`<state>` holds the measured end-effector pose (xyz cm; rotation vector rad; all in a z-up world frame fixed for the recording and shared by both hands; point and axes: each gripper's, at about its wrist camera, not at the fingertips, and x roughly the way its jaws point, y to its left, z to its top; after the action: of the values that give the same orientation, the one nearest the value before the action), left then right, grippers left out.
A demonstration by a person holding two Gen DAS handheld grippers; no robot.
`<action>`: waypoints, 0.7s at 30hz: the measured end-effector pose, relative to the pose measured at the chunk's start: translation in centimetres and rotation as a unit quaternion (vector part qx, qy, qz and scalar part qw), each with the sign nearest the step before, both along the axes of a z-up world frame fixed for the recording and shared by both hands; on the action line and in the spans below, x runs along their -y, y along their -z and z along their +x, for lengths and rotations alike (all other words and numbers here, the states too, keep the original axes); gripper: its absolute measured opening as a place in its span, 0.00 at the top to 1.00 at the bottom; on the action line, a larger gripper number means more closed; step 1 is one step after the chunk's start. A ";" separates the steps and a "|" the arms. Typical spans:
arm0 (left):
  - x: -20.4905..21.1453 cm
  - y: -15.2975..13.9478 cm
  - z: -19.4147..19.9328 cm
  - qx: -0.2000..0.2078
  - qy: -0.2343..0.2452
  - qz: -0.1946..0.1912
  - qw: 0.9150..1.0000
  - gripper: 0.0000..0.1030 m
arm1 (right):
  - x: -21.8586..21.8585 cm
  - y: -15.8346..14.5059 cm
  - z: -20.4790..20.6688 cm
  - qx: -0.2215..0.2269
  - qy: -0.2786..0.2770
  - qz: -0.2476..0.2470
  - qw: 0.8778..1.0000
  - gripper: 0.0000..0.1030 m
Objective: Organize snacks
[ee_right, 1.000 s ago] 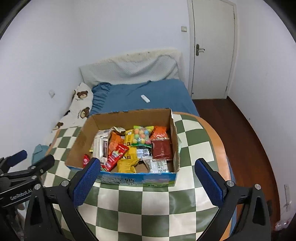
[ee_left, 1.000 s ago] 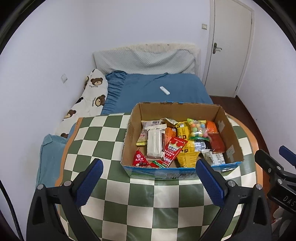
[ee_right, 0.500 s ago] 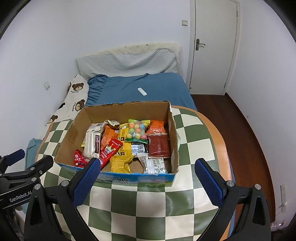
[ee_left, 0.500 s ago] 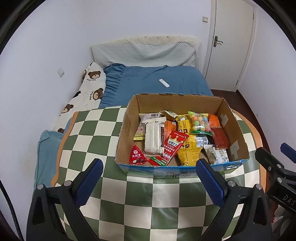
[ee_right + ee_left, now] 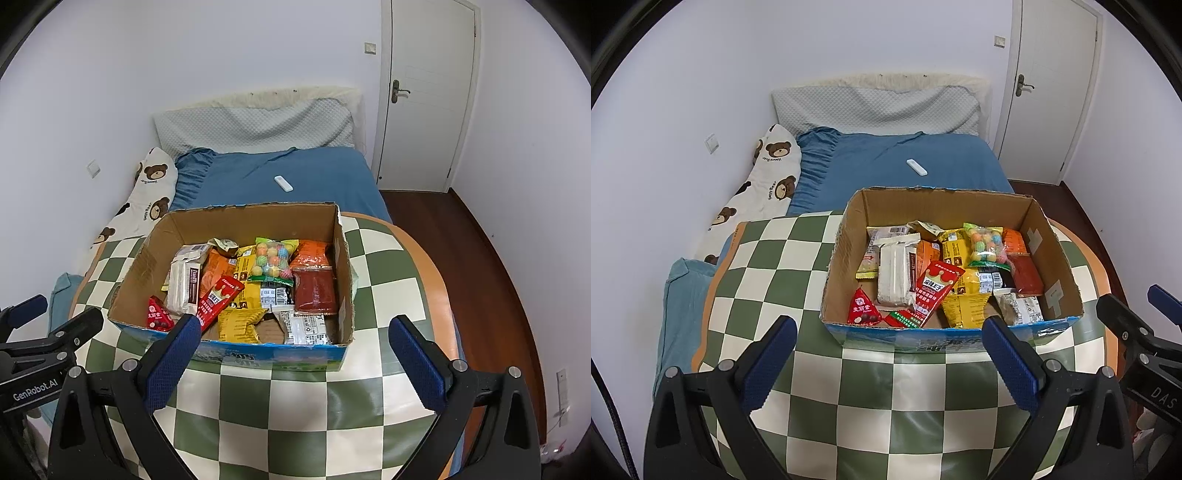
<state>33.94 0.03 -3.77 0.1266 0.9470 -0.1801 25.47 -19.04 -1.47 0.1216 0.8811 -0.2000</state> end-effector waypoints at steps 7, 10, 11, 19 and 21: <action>0.1 -0.2 -0.2 0.001 0.000 -0.001 1.000 0.00 | -0.1 -0.1 -0.3 -0.002 -0.003 0.002 1.000 0.00; 0.1 -0.2 -0.2 0.000 0.001 -0.001 1.000 0.00 | -0.2 -0.3 -0.6 -0.002 -0.005 0.002 1.000 0.00; 0.1 -0.2 -0.2 0.000 0.001 -0.001 1.000 0.00 | -0.1 -0.3 -0.5 -0.001 -0.005 0.002 1.000 0.00; 0.2 -0.7 -0.8 0.003 0.003 -0.004 1.000 0.00 | -0.3 -0.8 -1.0 0.003 -0.005 0.004 1.000 0.00; 0.2 -0.8 -0.9 0.003 0.004 -0.005 1.000 0.00 | -0.3 -0.9 -1.1 0.004 -0.005 0.003 1.000 0.00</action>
<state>33.03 -0.17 -2.93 0.1212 0.9397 -0.1912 24.36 -18.73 -0.58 0.1236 0.8743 -0.1874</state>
